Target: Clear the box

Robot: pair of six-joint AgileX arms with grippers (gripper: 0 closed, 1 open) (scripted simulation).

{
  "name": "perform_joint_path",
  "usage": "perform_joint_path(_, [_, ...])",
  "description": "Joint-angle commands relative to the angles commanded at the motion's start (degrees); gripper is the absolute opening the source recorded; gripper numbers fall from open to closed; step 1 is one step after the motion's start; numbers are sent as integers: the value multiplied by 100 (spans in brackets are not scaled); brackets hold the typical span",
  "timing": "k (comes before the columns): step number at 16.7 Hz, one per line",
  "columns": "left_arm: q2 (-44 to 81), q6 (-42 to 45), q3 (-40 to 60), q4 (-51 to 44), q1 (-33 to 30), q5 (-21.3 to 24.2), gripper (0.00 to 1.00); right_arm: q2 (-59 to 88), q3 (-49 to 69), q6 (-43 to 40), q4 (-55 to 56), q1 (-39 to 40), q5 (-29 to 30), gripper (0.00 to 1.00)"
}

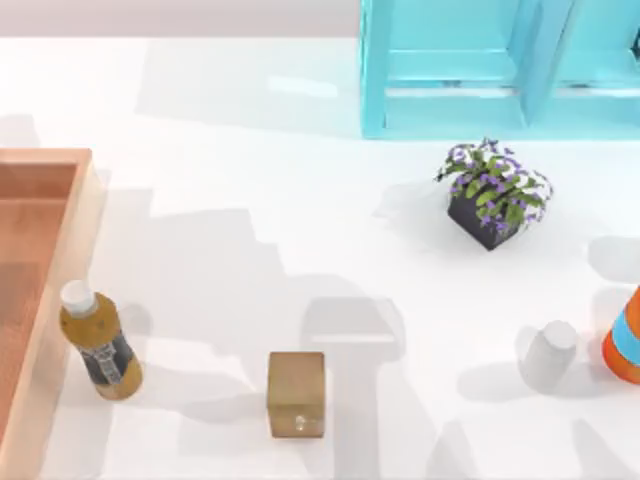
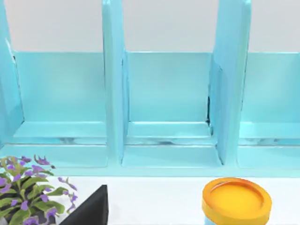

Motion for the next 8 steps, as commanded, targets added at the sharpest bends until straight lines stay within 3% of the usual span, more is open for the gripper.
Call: perform_joint_path(8, [107, 23, -1232, 1371, 22, 1, 100, 0, 0, 0, 0, 0, 0, 100])
